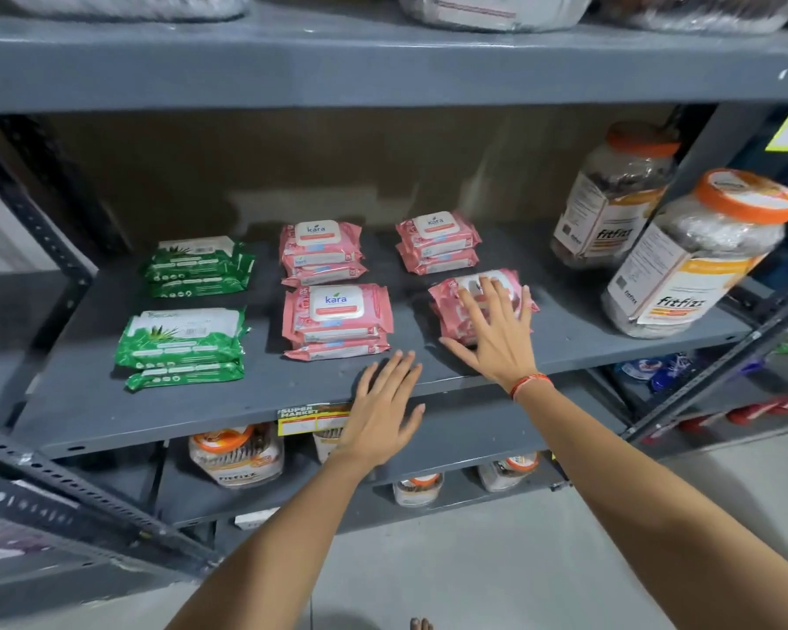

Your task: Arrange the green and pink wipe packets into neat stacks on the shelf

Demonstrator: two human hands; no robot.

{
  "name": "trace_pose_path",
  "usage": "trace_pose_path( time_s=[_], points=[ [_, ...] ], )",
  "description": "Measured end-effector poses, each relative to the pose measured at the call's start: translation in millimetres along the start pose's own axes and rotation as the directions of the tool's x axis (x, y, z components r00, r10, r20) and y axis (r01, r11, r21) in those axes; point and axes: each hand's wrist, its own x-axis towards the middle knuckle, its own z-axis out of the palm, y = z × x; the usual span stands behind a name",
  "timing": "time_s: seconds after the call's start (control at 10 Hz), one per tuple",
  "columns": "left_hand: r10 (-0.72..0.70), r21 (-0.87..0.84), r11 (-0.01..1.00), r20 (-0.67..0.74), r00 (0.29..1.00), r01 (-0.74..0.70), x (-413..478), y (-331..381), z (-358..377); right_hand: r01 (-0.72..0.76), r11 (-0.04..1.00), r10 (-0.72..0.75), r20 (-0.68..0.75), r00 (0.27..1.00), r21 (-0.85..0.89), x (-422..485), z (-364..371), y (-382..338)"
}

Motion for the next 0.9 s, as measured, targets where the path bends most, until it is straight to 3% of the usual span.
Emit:
trace_pose_path(
  time_s=[0.1, 0.6, 0.8, 0.9],
  points=[
    [-0.028, -0.027, 0.999, 0.031, 0.999, 0.029, 6.0, 4.3, 6.6, -0.022, 1.0, 0.022, 0.081, 0.996, -0.001, 0.2, 0.1, 10.3],
    [-0.041, -0.034, 0.999, 0.049, 0.998, 0.043, 6.0, 1.8, 9.3, -0.042, 0.999, 0.044, 0.12, 0.992, -0.014, 5.3, -3.4, 4.5],
    [-0.055, -0.25, 0.967, 0.016, 0.998, 0.057, 4.7, -2.6, -5.0, -0.086, 0.991, 0.089, -0.018, 0.996, 0.103, -10.7, -8.4, -16.0],
    [-0.094, -0.301, 0.949, 0.02, 0.995, 0.095, -0.2, -12.2, -25.4, -0.002, 0.984, 0.043, -0.224, 0.974, 0.179, -17.6, -17.2, -29.9]
  ],
)
